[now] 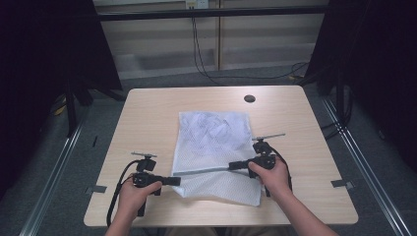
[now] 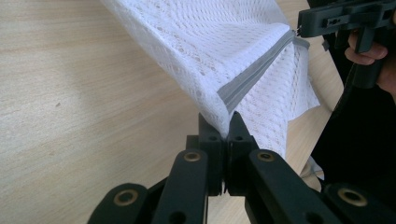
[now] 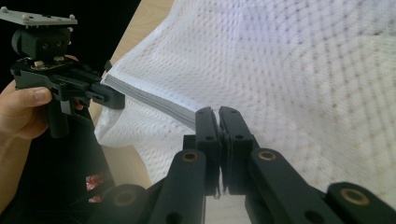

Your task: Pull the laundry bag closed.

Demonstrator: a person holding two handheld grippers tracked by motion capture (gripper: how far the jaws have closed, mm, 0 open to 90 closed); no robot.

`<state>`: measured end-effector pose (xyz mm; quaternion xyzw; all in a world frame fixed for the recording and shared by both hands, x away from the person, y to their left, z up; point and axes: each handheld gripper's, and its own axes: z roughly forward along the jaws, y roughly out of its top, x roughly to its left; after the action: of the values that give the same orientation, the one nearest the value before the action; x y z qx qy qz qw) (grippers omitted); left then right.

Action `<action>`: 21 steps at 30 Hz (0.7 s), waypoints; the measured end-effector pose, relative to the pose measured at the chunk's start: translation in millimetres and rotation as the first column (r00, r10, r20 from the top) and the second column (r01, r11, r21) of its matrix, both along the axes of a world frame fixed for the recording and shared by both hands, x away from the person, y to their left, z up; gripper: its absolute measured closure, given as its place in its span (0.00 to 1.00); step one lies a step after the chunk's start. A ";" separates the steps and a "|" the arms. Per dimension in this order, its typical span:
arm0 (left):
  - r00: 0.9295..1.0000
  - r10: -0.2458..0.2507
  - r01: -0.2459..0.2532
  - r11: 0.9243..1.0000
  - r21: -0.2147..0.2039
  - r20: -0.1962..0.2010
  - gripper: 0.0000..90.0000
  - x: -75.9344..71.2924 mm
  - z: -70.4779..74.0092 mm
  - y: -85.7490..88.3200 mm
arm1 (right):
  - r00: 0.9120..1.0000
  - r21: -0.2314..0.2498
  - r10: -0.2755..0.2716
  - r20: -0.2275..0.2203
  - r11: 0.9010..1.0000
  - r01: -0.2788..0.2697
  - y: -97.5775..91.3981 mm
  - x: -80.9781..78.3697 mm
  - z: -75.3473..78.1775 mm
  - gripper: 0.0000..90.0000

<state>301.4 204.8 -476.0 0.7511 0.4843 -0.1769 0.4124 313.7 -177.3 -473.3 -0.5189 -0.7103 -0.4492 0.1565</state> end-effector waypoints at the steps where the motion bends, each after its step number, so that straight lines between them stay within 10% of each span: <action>1: 1.000 -0.008 0.008 1.000 0.003 0.007 0.98 0.0 -0.1 -0.1 | 1.000 0.003 -0.005 -0.003 1.000 0.005 -1.9 -0.2 -0.4 0.97; 21: 1.000 0.002 -0.002 1.000 0.006 0.009 0.98 0.4 -0.5 -1.0 | 1.000 0.004 -0.018 0.000 1.000 0.018 -14.4 -3.8 -2.3 0.97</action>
<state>301.9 203.8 -476.5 0.7526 0.4839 -0.1714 0.4124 310.0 -191.7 -475.6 -0.5250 -0.7046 -0.4522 0.1532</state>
